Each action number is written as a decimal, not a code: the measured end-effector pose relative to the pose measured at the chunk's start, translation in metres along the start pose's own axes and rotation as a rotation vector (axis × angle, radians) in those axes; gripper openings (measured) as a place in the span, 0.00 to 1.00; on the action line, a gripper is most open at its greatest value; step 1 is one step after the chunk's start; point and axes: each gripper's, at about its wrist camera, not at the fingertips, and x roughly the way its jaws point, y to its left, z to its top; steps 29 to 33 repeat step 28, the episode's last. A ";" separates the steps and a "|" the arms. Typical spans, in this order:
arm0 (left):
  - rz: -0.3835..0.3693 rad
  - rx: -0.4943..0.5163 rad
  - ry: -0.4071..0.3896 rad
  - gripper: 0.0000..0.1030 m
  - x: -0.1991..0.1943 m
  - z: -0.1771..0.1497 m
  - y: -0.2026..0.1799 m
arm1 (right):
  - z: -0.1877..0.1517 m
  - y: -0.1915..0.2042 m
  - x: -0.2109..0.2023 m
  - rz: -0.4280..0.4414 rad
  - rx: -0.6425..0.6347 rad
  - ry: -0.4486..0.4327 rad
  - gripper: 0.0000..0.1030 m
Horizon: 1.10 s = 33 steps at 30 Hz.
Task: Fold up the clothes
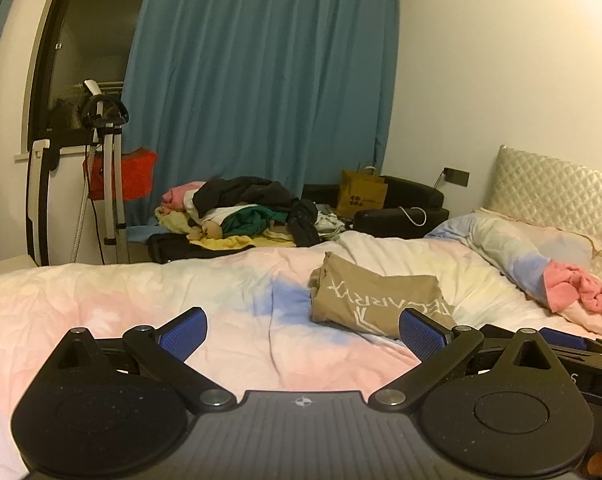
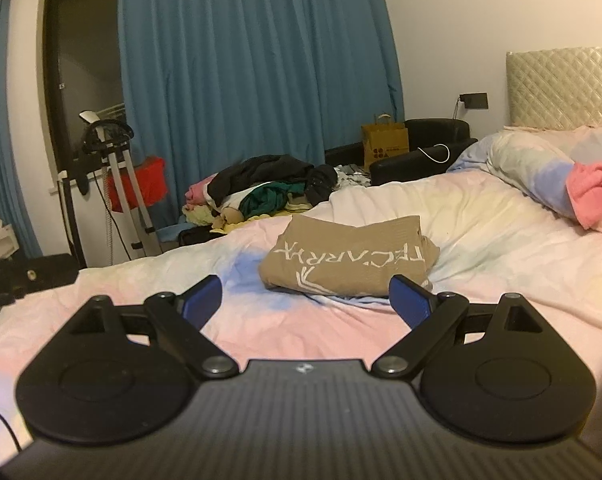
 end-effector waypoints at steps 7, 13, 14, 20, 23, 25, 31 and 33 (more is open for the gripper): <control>0.010 0.034 0.026 1.00 0.002 -0.010 -0.008 | -0.005 0.009 -0.003 -0.028 -0.051 -0.014 0.89; 0.013 0.044 0.024 1.00 0.003 -0.011 -0.011 | -0.007 0.013 -0.001 -0.028 -0.077 0.007 0.89; 0.012 0.042 0.027 1.00 0.004 -0.011 -0.010 | -0.007 0.013 -0.001 -0.028 -0.077 0.010 0.89; 0.031 0.030 0.037 1.00 0.005 -0.012 -0.009 | -0.006 0.012 0.000 -0.023 -0.064 0.024 0.89; 0.032 0.029 0.040 1.00 0.005 -0.012 -0.008 | -0.006 0.013 -0.001 -0.024 -0.067 0.025 0.89; 0.032 0.031 0.042 1.00 0.005 -0.013 -0.008 | -0.006 0.012 -0.001 -0.024 -0.065 0.025 0.89; 0.031 0.031 0.045 1.00 0.005 -0.013 -0.008 | -0.005 0.012 -0.001 -0.026 -0.060 0.025 0.89; 0.031 0.031 0.045 1.00 0.005 -0.013 -0.008 | -0.005 0.012 -0.001 -0.026 -0.060 0.025 0.89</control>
